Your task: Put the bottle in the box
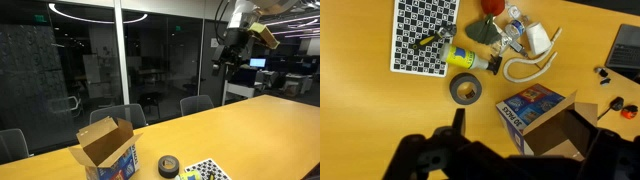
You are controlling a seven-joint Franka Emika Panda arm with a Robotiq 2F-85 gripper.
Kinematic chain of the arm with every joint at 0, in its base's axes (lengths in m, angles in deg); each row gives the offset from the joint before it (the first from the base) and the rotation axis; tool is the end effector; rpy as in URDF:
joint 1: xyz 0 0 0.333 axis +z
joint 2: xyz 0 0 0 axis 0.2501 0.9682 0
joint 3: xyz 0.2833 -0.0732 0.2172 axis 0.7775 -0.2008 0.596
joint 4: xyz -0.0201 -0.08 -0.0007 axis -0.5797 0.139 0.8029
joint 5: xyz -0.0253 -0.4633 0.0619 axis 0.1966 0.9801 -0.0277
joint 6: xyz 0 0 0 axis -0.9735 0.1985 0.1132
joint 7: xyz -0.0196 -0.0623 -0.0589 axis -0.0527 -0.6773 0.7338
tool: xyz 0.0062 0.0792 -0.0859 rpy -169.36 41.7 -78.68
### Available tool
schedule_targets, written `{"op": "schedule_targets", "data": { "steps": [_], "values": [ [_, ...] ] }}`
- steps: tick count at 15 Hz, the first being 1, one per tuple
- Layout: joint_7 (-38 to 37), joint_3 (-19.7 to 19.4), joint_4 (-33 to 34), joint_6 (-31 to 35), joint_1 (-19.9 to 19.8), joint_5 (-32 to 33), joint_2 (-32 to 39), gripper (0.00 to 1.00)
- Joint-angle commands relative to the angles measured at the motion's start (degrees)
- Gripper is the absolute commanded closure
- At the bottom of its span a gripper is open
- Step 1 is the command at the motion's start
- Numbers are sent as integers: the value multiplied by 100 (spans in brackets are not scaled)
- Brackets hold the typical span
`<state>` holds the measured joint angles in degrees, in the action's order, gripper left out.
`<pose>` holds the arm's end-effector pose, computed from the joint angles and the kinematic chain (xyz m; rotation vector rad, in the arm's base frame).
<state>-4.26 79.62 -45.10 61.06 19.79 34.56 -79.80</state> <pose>0.4709 -0.0258 0.5404 -2.8547 -0.2500 -0.1061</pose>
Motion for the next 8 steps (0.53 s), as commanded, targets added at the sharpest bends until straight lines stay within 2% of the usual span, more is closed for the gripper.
{"op": "schedule_targets", "data": {
  "steps": [1, 8],
  "values": [
    [52, 124, 38, -28, -152, -58, 16, 0],
    [52, 123, 86, -19, -151, -59, -3, 0]
  ]
}}
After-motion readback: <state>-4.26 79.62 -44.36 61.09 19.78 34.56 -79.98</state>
